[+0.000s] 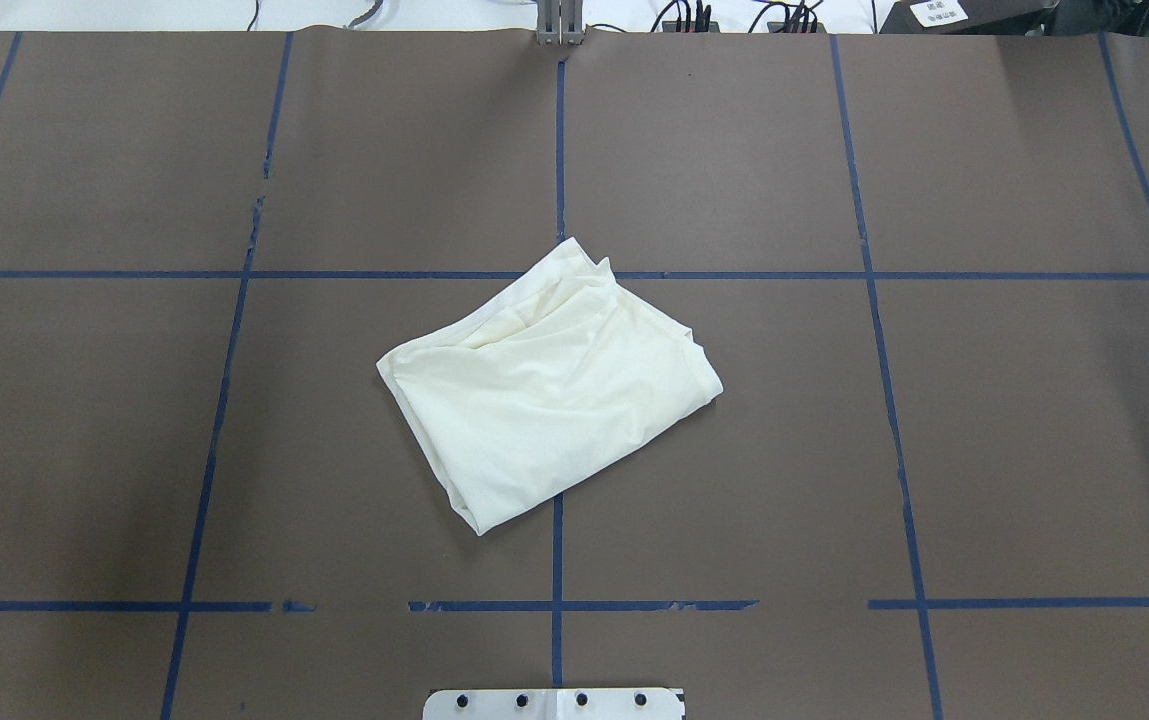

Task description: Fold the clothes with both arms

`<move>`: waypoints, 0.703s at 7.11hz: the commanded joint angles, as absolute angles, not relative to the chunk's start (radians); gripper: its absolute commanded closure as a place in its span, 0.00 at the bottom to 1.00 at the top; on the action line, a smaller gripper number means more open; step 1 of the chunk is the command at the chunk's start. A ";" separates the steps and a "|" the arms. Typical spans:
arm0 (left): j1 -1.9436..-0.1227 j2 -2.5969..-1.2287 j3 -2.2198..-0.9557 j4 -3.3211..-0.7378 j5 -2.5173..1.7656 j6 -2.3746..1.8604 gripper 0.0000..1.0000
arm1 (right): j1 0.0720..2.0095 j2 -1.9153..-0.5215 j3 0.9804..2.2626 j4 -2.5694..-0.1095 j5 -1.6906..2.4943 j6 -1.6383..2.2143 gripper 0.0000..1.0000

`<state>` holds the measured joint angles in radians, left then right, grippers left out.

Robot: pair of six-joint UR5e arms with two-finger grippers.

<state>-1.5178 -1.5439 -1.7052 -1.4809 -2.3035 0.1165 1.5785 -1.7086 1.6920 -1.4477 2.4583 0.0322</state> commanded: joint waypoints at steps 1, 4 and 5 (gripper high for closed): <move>-1.517 -1.549 -1.713 -1.482 -2.306 -0.035 0.01 | 1.578 -1.707 1.692 -1.448 2.457 0.032 0.00; -1.517 -1.549 -1.706 -1.483 -2.304 -0.031 0.01 | 1.580 -1.706 1.695 -1.447 2.457 0.032 0.00; -1.517 -1.549 -1.706 -1.483 -2.304 -0.031 0.01 | 1.580 -1.706 1.695 -1.447 2.457 0.032 0.00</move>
<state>-1.5171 -1.5492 -1.7071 -1.4828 -2.3042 -0.0307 1.5795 -1.7063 1.6947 -1.4466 2.4574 0.0322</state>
